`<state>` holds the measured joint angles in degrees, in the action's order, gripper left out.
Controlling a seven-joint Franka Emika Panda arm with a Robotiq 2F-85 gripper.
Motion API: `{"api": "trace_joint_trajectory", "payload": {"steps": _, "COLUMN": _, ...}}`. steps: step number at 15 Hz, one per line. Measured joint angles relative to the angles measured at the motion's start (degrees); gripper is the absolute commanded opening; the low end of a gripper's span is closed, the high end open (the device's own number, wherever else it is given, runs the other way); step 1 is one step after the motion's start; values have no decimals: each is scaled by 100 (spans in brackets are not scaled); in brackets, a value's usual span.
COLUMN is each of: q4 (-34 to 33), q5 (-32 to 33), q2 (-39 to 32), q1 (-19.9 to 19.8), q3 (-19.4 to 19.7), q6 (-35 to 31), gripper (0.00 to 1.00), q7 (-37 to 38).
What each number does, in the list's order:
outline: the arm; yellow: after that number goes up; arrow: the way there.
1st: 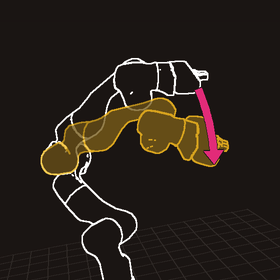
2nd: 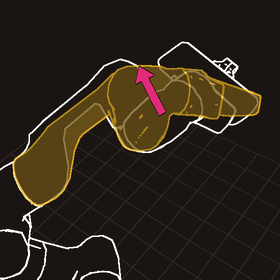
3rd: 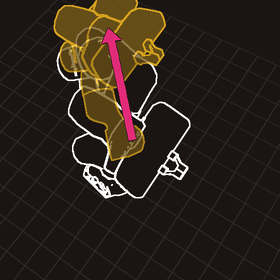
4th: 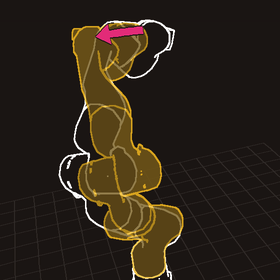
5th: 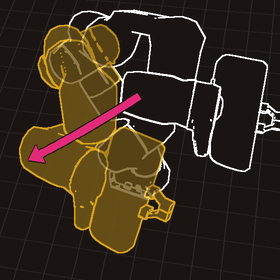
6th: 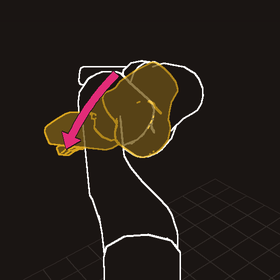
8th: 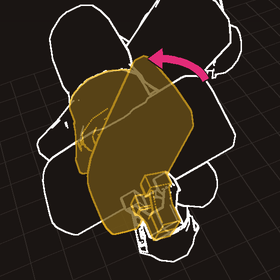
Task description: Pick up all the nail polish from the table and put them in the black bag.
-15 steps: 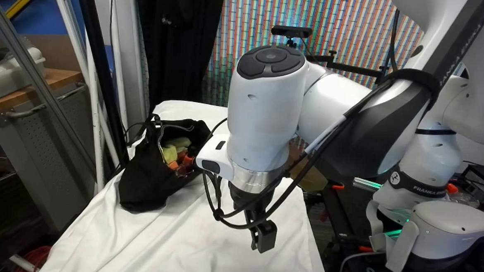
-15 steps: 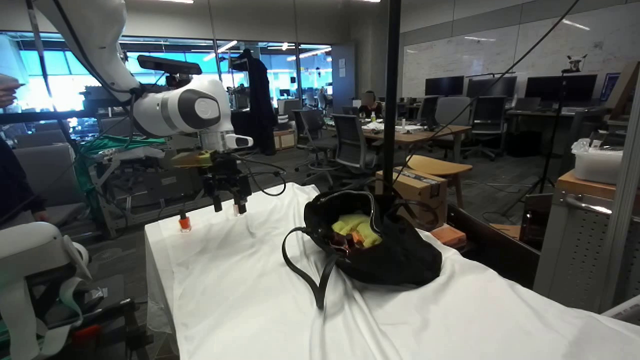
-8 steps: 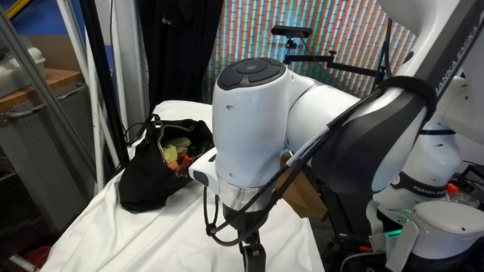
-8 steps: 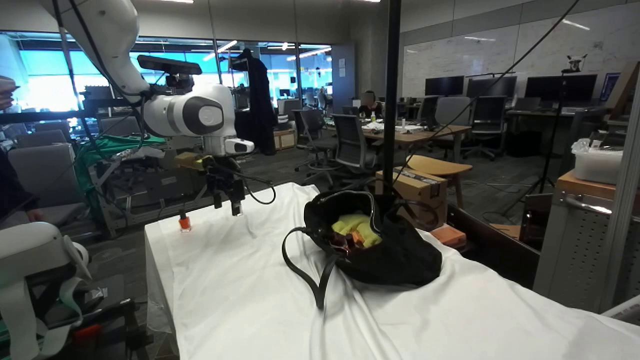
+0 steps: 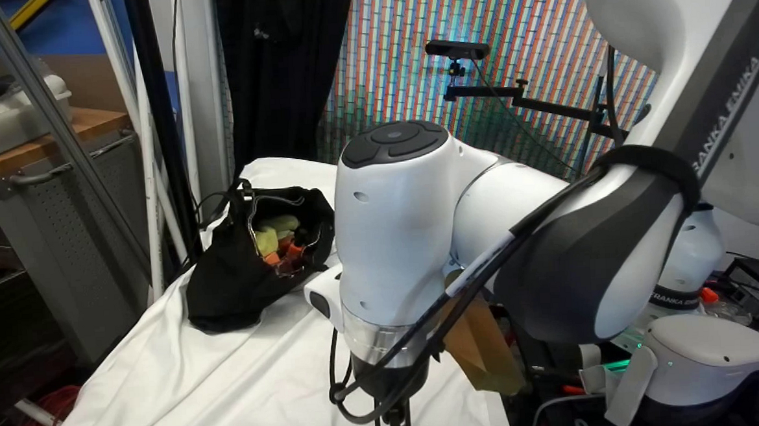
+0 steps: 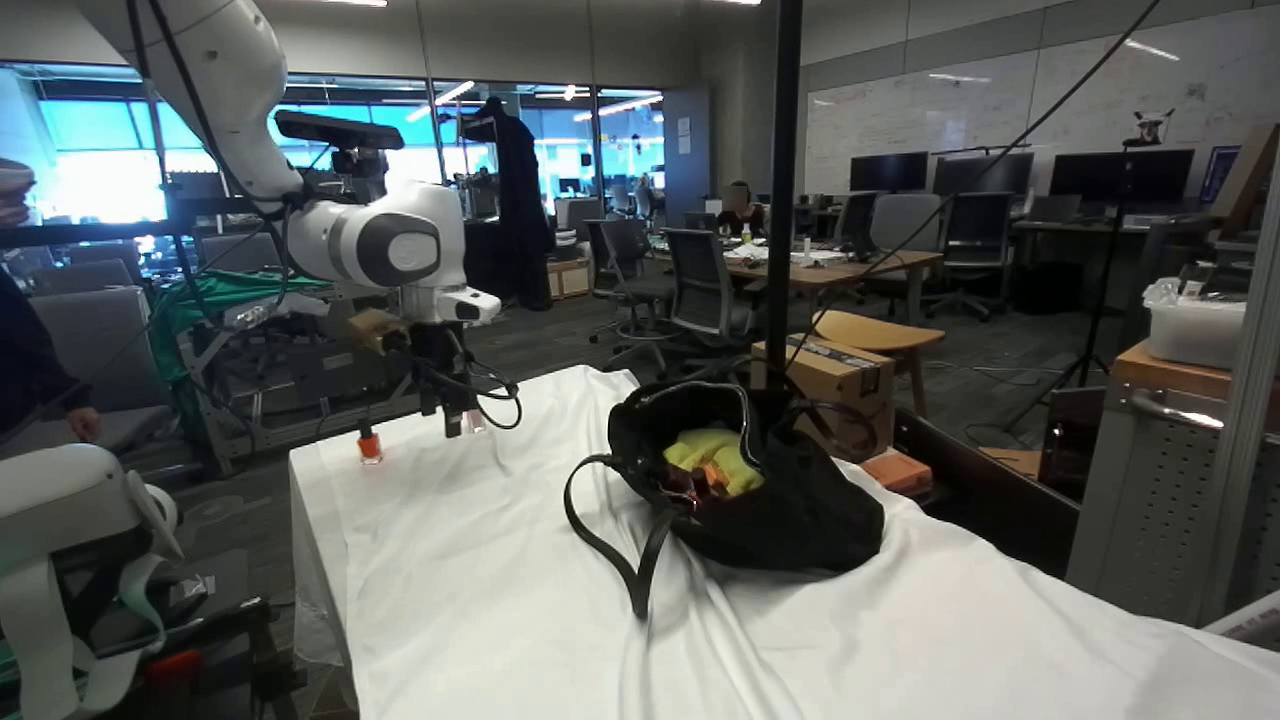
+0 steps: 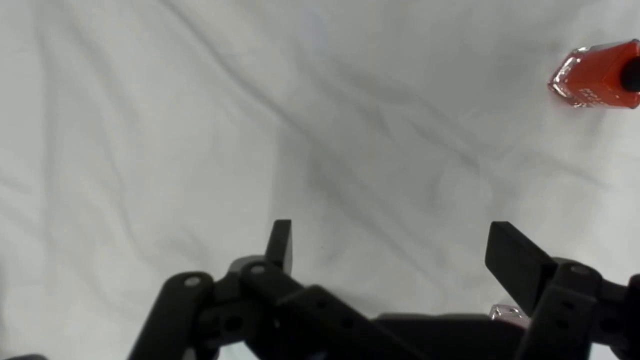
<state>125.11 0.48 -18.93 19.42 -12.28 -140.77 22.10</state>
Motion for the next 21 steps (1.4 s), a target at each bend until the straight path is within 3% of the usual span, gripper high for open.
{"api": "trace_joint_trajectory", "payload": {"steps": 12, "q4": -21, "q5": 96, "q2": -393, "q1": 853, "q3": 228, "q6": -600, "gripper": 100, "q7": 2350}}
{"api": "trace_joint_trajectory", "payload": {"steps": 21, "q4": -25, "q5": 222, "q2": -482, "q1": 1185, "q3": 199, "q6": -598, "gripper": 100, "q7": 2870}}
